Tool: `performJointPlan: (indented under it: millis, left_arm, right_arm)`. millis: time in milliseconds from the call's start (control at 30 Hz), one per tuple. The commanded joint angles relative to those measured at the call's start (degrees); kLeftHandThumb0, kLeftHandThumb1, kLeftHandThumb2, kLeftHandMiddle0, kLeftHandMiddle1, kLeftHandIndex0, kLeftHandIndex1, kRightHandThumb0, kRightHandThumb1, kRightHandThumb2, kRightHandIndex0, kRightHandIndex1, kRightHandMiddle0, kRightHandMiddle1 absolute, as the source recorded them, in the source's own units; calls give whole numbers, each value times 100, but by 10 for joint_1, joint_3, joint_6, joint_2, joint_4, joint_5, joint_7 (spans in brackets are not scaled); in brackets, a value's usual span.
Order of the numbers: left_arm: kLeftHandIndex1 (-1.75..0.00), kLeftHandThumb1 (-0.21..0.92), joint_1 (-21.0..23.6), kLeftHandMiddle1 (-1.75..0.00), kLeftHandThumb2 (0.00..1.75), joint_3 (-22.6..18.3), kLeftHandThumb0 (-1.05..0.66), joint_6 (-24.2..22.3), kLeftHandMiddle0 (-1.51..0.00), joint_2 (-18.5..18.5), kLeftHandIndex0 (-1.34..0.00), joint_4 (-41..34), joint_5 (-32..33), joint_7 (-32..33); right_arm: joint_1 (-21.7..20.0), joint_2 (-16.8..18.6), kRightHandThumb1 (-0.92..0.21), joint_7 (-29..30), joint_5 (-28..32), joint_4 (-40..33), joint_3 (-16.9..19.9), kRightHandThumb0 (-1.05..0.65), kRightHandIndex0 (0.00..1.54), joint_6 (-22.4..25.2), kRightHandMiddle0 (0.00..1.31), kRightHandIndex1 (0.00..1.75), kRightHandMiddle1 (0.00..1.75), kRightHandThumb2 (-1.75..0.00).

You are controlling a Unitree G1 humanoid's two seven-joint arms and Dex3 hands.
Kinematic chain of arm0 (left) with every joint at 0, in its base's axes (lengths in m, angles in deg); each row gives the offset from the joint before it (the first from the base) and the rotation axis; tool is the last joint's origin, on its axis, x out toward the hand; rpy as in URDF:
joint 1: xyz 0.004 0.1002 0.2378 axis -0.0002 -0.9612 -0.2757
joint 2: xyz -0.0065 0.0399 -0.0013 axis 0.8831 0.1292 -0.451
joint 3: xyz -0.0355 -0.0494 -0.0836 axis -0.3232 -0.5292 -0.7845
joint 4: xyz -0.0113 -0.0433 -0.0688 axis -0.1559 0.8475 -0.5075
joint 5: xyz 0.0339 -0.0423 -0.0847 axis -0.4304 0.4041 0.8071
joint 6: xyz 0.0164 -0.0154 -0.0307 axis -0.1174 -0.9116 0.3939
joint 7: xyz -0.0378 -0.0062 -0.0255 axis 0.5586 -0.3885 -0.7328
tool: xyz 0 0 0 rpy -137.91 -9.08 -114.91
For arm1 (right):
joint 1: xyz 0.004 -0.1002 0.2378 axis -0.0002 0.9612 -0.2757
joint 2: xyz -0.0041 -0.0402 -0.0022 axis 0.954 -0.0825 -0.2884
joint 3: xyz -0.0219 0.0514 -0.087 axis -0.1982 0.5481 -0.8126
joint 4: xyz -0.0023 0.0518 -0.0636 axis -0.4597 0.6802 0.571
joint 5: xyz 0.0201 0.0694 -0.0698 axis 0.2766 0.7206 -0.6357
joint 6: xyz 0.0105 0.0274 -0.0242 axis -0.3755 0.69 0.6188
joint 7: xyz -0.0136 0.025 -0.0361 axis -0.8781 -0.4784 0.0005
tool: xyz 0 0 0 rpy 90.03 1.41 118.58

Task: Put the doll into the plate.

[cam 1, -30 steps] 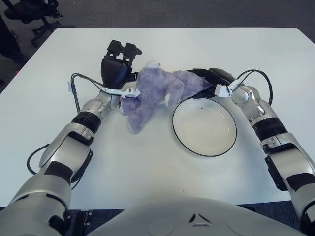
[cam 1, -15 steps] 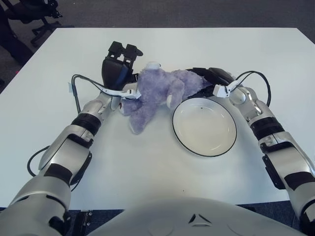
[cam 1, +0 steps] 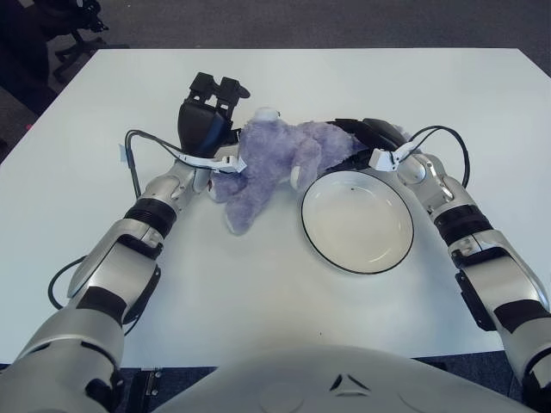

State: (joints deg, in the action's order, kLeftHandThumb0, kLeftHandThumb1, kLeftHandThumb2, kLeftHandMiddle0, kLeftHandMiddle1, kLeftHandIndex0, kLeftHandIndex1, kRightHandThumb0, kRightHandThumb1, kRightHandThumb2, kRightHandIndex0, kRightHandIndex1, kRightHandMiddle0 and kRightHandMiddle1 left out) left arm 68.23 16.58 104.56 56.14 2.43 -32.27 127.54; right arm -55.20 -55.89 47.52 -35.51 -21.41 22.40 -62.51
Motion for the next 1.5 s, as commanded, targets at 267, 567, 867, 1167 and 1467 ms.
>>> performJointPlan:
  millis: [267, 567, 867, 1167, 1467]
  left_arm:
    - [-165, 92, -3, -146, 41, -1, 0, 3, -39, -3, -14, 7, -4, -4]
    - [-165, 92, -3, -147, 41, -3, 0, 3, -39, -2, -14, 9, -2, -10]
    - [-165, 92, -6, -148, 42, -7, 0, 12, -39, 6, -14, 13, 1, -10]
    - [-164, 92, -18, -149, 42, -31, 0, 34, -40, 33, -12, 24, 15, -6]
    - [-163, 92, -23, -149, 42, -45, 0, 75, -40, 57, -12, 49, 23, 21]
  right_arm:
    - [-20, 39, -32, 83, 23, 99, 14, 0, 57, -97, 53, 174, 158, -126]
    - [-48, 41, -26, 88, 33, 185, 20, 0, 60, -161, 53, 175, 165, -136]
    - [-79, 48, -28, -4, 95, 245, 50, 0, 60, -156, 45, 175, 174, -136]
    - [-97, 43, -32, -112, 145, 247, 78, 0, 58, -105, 41, 174, 175, -133]
    - [-108, 32, -32, -155, 150, 245, 88, 0, 58, -66, 41, 173, 175, -132]
